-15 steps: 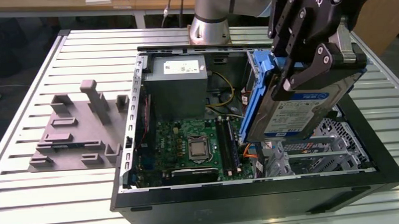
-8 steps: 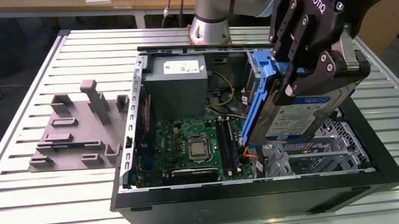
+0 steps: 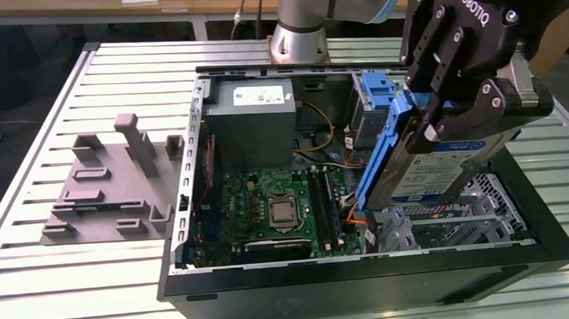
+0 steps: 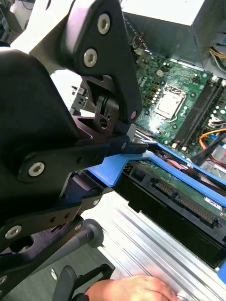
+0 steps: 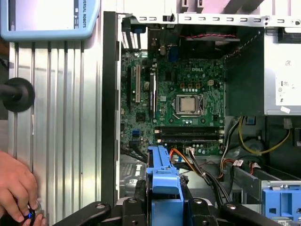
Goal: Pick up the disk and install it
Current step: 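Insert the disk into the insertion slot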
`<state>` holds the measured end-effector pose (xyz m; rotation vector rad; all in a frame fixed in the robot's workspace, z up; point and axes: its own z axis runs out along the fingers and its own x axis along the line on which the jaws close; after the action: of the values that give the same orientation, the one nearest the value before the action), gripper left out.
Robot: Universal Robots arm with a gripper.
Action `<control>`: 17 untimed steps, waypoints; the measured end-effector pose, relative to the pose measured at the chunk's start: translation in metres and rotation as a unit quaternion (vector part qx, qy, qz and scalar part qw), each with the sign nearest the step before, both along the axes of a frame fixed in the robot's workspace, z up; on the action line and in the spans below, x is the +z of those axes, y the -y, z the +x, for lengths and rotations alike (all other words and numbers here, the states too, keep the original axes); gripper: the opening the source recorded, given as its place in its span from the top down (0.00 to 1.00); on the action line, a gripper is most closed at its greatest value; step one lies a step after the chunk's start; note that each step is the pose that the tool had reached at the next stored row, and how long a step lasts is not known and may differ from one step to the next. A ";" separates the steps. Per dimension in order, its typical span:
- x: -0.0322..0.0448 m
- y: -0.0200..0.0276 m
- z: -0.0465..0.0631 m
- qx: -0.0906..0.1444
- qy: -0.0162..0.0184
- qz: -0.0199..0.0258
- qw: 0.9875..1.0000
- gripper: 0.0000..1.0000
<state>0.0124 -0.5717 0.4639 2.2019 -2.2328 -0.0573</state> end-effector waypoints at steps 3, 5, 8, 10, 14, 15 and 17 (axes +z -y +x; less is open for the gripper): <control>-0.0046 0.0054 0.019 0.000 0.000 0.000 1.000 0.64; -0.0047 0.0054 0.022 0.000 0.000 0.000 1.000 0.64; -0.0051 0.0054 0.028 0.000 -0.001 0.000 1.000 0.64; -0.0052 0.0054 0.031 0.000 -0.001 0.000 1.000 0.64; -0.0053 0.0055 0.032 0.000 -0.001 0.000 1.000 0.64; -0.0053 0.0055 0.032 0.000 -0.001 0.000 1.000 0.64; -0.0055 0.0055 0.034 0.000 -0.001 0.000 1.000 0.64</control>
<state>0.0467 -0.5772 0.4584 2.2011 -2.2317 -0.0595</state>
